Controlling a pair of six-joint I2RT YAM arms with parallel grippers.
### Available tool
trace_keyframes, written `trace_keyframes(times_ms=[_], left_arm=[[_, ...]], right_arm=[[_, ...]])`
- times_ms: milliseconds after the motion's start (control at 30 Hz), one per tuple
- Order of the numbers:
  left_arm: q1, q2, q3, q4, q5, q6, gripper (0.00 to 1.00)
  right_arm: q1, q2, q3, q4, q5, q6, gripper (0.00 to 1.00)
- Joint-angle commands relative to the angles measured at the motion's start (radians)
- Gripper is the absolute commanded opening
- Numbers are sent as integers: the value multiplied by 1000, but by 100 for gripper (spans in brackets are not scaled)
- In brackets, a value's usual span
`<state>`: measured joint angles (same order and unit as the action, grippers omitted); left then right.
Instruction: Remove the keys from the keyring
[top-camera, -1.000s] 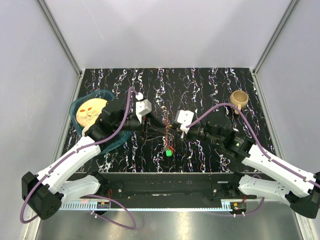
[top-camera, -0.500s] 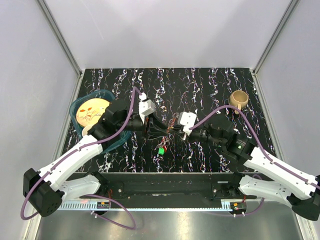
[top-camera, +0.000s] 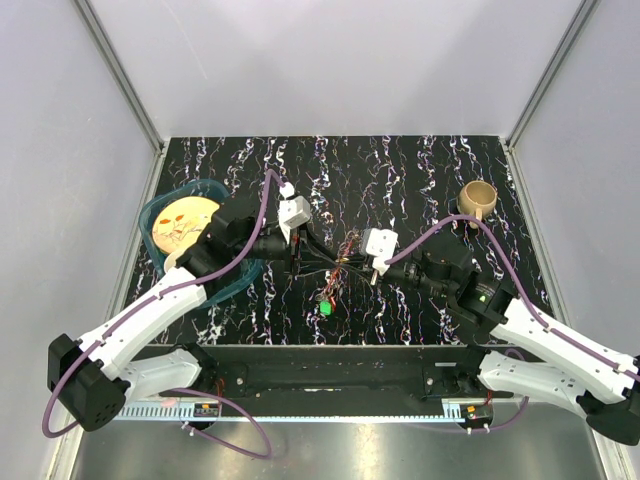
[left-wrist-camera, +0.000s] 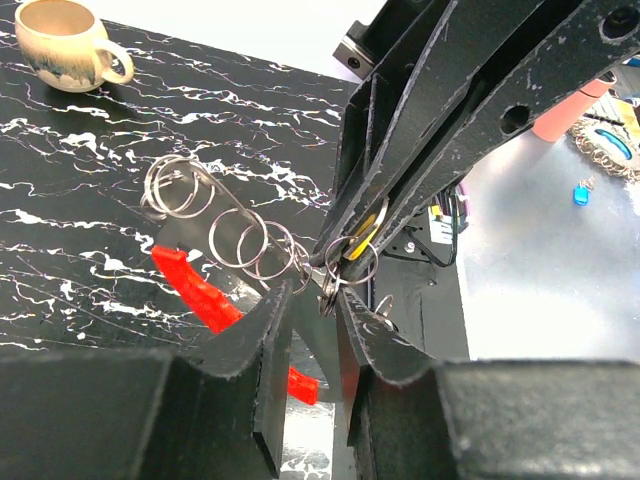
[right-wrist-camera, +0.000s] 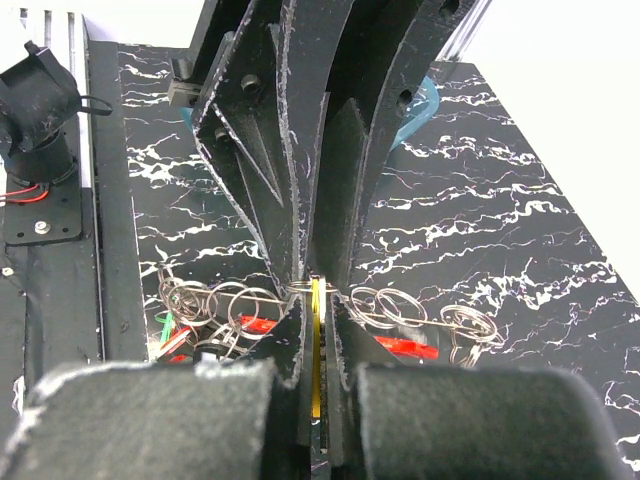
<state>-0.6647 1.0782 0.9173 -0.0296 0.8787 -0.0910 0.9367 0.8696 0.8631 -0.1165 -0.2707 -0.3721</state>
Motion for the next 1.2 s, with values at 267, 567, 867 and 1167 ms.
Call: trace_keyframes(times_ms=[267,567,867,1167], left_arm=[[-6,3,40,-4,28,14,0],[-9,-55,-12,-19,-66,39,0],[-12,-124,-41,-46,-165,60,0],[-12,-152,-81,8,-132,56,0]], right_arm=[[-1,-24,-19,109,25,32,0],[-3,-58,-88,109,87,123,8],[-1,-93,-134,109,119,176,8],[-3,-58,-122,109,73,186,0]])
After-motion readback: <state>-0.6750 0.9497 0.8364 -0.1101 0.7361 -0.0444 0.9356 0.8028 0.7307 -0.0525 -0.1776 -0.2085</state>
